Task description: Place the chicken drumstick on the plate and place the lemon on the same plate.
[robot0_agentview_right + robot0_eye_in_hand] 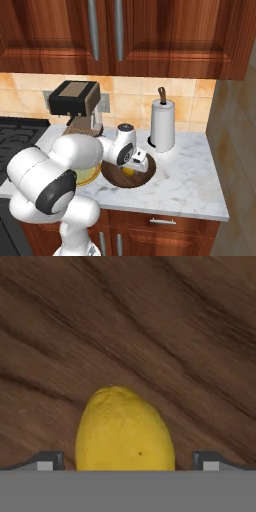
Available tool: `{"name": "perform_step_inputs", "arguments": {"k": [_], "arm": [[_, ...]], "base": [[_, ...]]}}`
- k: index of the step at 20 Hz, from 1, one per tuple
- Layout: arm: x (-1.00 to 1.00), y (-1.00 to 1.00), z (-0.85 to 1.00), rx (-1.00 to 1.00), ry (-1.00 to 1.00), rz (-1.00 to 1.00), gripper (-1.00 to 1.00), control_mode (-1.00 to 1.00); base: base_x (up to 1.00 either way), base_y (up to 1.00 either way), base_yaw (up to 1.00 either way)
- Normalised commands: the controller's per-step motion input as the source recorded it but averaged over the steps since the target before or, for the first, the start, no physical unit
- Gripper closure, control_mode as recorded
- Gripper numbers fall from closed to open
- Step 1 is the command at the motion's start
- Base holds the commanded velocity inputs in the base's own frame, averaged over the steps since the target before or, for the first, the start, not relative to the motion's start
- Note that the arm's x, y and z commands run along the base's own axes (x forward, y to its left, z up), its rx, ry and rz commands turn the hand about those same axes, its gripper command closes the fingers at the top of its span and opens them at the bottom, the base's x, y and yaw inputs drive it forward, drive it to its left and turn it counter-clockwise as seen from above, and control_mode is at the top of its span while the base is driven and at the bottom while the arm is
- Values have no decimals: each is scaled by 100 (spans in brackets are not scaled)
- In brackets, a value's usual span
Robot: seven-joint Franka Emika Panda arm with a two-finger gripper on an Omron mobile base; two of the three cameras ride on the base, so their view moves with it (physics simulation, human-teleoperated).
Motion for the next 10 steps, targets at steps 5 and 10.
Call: {"name": "perform_step_inputs", "arguments": {"k": [5, 10], "arm": [[14, 0, -12, 0, 0, 0, -100, -100], [3, 0, -9, 0, 0, 0, 100, -100]], "base": [[0, 0, 0], [0, 0, 0]]}}
